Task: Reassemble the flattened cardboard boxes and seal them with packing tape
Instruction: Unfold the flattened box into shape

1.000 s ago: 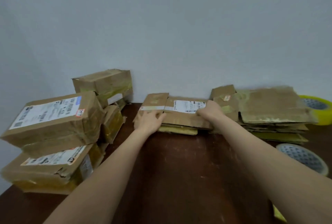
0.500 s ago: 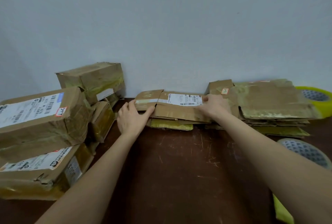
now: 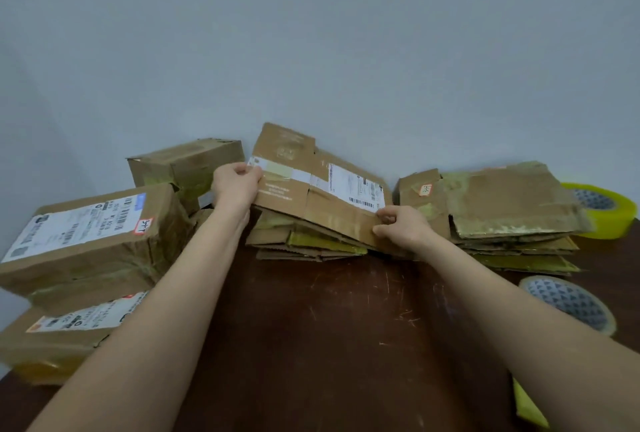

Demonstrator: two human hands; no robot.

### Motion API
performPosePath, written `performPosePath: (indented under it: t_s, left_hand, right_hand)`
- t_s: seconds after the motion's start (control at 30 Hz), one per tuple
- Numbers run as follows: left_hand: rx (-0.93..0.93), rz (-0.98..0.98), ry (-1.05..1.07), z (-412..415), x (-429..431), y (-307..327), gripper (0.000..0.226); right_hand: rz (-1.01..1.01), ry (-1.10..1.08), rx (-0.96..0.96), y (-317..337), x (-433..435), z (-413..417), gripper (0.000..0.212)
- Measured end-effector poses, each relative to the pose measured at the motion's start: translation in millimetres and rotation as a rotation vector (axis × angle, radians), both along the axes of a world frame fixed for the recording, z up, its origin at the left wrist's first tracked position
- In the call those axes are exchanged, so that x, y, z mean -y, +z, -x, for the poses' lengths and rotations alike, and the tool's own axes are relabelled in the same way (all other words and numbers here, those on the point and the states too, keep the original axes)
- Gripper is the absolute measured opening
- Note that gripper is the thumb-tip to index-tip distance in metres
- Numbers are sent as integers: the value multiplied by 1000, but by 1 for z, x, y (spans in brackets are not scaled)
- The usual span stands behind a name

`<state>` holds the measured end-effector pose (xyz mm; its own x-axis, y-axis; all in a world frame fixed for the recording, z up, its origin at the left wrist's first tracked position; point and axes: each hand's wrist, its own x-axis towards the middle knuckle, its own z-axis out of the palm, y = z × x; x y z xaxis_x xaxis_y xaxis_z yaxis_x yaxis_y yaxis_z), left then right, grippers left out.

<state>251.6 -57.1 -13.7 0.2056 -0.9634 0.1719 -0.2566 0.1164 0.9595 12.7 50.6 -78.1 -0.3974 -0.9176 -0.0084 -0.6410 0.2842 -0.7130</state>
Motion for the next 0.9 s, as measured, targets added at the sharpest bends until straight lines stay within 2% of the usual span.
performPosePath:
  t_s: [0.1, 0.17, 0.23, 0.3, 0.37, 0.47, 0.53, 0.67, 0.77, 0.9]
  left_hand:
    - [12, 172, 46, -19, -23, 38, 29]
    - [4, 252, 22, -32, -43, 61, 27]
    - [0, 300, -19, -41, -68, 70, 21]
    - [-37, 296, -97, -45, -96, 64, 20]
    - [6, 274, -178, -46, -117, 44, 27]
    - [93, 176, -317, -46, -150, 14, 44]
    - [77, 75, -457, -44, -168, -4, 73]
    - [-5, -22, -692, -46, -191, -38, 97]
    - [-4, -16, -767, -55, -201, -55, 126]
    - [-13, 79, -777, -61, -204, -57, 125]
  right_hand:
    - [286, -173, 152, 15, -17, -7, 61]
    - [431, -282, 370, 31, -30, -10, 77]
    - [490, -262, 649, 48, -46, -10, 84]
    - [517, -164, 946, 61, -65, -11, 67]
    - [556, -123, 1052, 67, -86, -14, 44]
    - [619, -92, 924, 57, -130, -23, 29]
    - [628, -77, 777, 45, -158, -34, 28]
    - [584, -10, 491, 6, -196, -53, 56]
    - [561, 37, 332, -12, -208, -54, 64]
    - [533, 89, 0, -13, -213, -50, 81]
